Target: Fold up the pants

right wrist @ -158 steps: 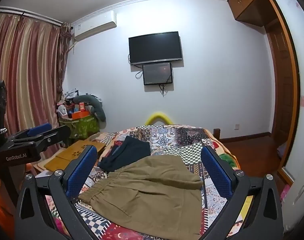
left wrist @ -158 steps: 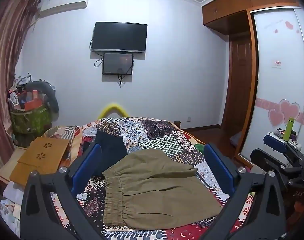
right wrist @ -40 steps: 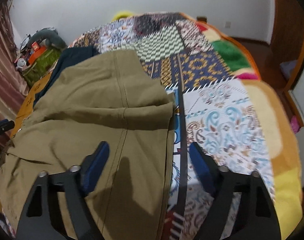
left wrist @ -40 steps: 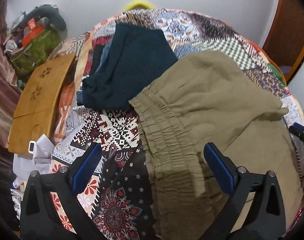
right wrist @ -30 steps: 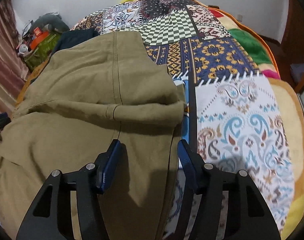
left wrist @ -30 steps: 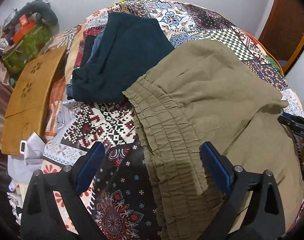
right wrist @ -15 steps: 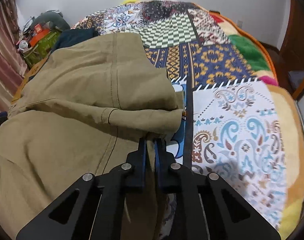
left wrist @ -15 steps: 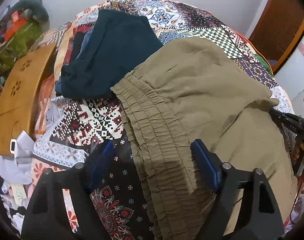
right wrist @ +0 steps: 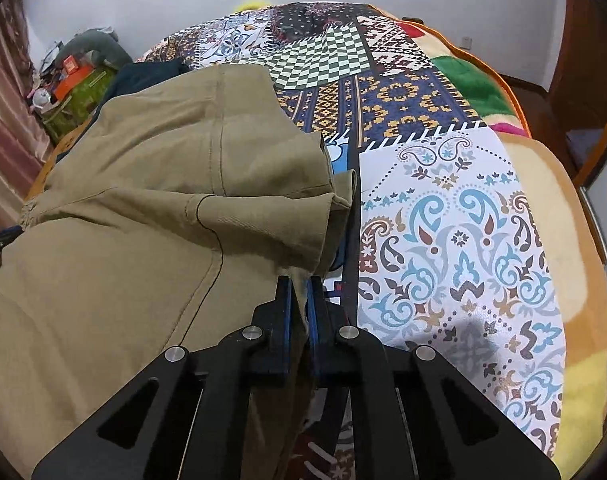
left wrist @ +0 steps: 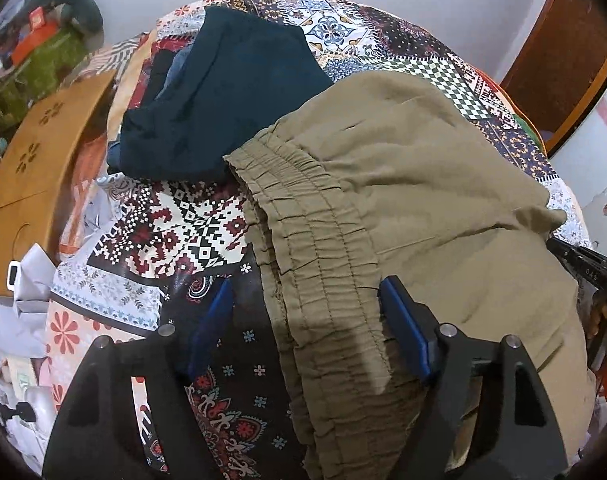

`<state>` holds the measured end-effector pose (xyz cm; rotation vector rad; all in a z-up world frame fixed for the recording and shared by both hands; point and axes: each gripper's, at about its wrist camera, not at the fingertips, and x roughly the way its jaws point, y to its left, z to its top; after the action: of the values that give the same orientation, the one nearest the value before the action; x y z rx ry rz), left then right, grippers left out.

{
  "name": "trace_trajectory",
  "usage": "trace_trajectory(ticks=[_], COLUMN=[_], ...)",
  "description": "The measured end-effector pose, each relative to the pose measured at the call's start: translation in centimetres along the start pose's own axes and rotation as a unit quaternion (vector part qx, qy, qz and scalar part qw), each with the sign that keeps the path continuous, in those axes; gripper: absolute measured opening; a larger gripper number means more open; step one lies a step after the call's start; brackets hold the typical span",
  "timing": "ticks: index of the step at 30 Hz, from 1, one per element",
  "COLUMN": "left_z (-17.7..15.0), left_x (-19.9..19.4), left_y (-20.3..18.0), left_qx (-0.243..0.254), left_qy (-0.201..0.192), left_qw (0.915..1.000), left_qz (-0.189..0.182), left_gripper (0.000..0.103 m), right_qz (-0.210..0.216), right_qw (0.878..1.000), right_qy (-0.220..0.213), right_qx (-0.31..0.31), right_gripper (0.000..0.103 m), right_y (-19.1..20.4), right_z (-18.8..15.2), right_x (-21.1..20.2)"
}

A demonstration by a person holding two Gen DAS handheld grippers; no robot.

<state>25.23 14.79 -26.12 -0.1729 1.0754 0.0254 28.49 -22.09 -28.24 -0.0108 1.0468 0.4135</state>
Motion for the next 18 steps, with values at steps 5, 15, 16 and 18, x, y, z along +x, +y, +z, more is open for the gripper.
trace_trajectory(ticks=[5, 15, 16, 18], left_z=[0.3, 2.8, 3.1, 3.9], left_x=[-0.7, -3.8, -3.7, -3.3], left_y=[-0.8, -1.8, -1.8, -1.7], left_qx=[0.027, 0.057, 0.057, 0.056], left_qy=[-0.002, -0.023, -0.024, -0.023], left_qw=[0.9996, 0.998, 0.9979, 0.9978], left_qz=[0.011, 0.017, 0.019, 0.027], left_gripper=[0.078, 0.079, 0.08, 0.081], right_qz=[-0.007, 0.014, 0.017, 0.022], right_qw=[1.0, 0.998, 0.998, 0.997], right_qy=[0.001, -0.055, -0.06, -0.068], right_qx=[-0.005, -0.019, -0.019, -0.018], right_gripper=[0.01, 0.024, 0.027, 0.034], right_y=[0.1, 0.2, 0.3, 0.4], right_z=[-0.2, 2.3, 2.5, 3.3], right_x=[-1.1, -5.4, -5.5, -5.3])
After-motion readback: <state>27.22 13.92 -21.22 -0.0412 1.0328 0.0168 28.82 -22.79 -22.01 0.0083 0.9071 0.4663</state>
